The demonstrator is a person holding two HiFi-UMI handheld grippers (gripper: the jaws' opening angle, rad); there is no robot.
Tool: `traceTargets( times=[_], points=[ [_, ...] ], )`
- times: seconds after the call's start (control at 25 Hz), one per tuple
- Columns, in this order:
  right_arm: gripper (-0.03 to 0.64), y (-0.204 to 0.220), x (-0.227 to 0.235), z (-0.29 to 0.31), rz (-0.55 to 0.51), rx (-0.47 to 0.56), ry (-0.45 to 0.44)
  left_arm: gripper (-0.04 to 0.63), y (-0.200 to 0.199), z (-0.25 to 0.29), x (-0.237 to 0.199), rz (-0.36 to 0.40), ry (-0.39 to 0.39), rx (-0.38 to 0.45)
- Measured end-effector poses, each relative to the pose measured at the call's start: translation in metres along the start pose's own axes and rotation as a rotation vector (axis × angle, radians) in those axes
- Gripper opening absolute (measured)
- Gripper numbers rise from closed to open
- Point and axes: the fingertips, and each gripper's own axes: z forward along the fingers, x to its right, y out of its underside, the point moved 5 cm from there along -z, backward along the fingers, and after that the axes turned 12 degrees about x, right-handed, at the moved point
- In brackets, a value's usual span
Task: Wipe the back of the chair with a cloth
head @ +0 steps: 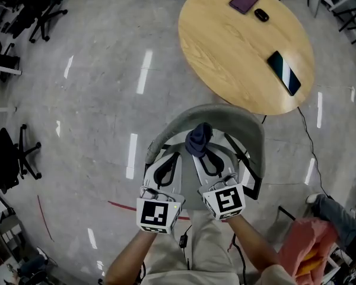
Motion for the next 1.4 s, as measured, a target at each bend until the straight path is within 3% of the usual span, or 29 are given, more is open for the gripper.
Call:
traceTargets(
  times=[0.32,0.6,1.4],
  points=[
    [0.091,0.01,0.009,0.025,-0.046,-0.034,-0.034,0.0,0.01,0.008,-0.004,0.01,0.002,-0.026],
    [0.091,0.019,0.009,0.043,-0.05,-0.061,-0.122,0.0,0.016,0.01,-0.005,-0.007,0.007,-0.057],
    [0.091,0.014,0.061,0.031,-0.04,-0.062,0.04,0.0,0.011,0.013,0.004,0.002,0.027,-0.032]
  ],
)
